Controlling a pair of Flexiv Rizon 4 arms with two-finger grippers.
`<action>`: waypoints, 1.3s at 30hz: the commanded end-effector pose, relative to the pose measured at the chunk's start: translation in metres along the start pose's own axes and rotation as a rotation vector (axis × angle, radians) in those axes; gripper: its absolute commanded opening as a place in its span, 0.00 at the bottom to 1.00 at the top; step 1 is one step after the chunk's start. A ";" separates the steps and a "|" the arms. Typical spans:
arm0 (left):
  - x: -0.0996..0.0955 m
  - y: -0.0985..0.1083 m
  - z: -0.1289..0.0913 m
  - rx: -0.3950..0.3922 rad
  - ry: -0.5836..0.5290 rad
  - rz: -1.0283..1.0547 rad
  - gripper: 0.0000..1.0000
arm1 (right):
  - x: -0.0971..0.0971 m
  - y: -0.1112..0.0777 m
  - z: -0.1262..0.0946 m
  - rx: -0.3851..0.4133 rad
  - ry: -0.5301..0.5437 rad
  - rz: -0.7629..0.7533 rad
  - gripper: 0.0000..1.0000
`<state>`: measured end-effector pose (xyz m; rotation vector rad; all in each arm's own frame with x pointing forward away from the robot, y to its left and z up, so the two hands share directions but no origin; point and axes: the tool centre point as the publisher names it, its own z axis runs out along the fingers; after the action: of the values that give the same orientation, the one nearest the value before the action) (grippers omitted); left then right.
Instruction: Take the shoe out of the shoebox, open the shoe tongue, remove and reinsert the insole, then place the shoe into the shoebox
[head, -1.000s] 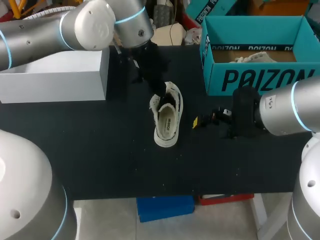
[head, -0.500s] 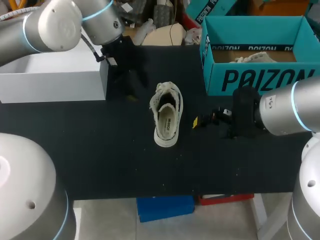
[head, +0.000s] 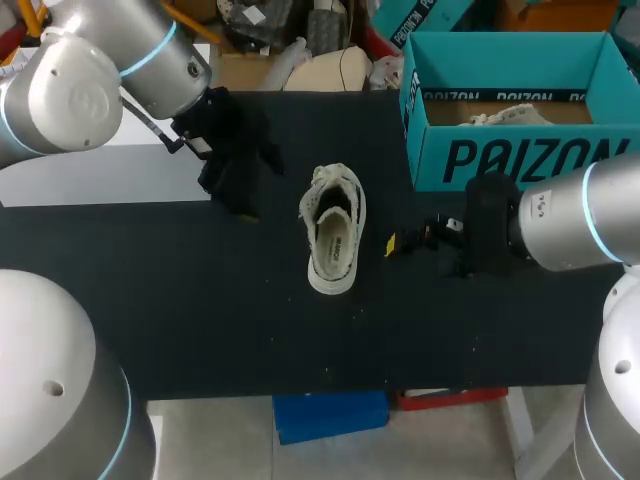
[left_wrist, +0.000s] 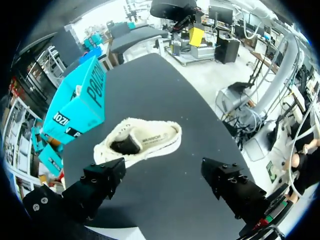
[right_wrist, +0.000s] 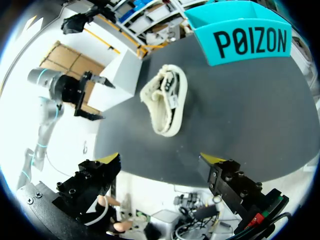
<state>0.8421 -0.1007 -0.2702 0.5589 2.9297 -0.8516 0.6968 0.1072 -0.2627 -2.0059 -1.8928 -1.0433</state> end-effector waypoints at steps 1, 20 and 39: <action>0.009 0.016 -0.010 0.102 -0.079 -0.060 1.00 | 0.001 -0.001 0.001 -0.002 -0.003 0.001 1.00; 0.029 0.050 -0.036 0.139 -0.134 -0.112 1.00 | 0.001 -0.001 0.001 -0.002 -0.003 0.001 1.00; 0.029 0.050 -0.036 0.139 -0.134 -0.112 1.00 | -0.008 0.072 0.025 0.278 -0.503 -0.131 1.00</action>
<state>0.8358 -0.0329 -0.2681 0.3333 2.8201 -1.0696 0.7634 0.0946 -0.2700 -2.0089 -2.1658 -0.5970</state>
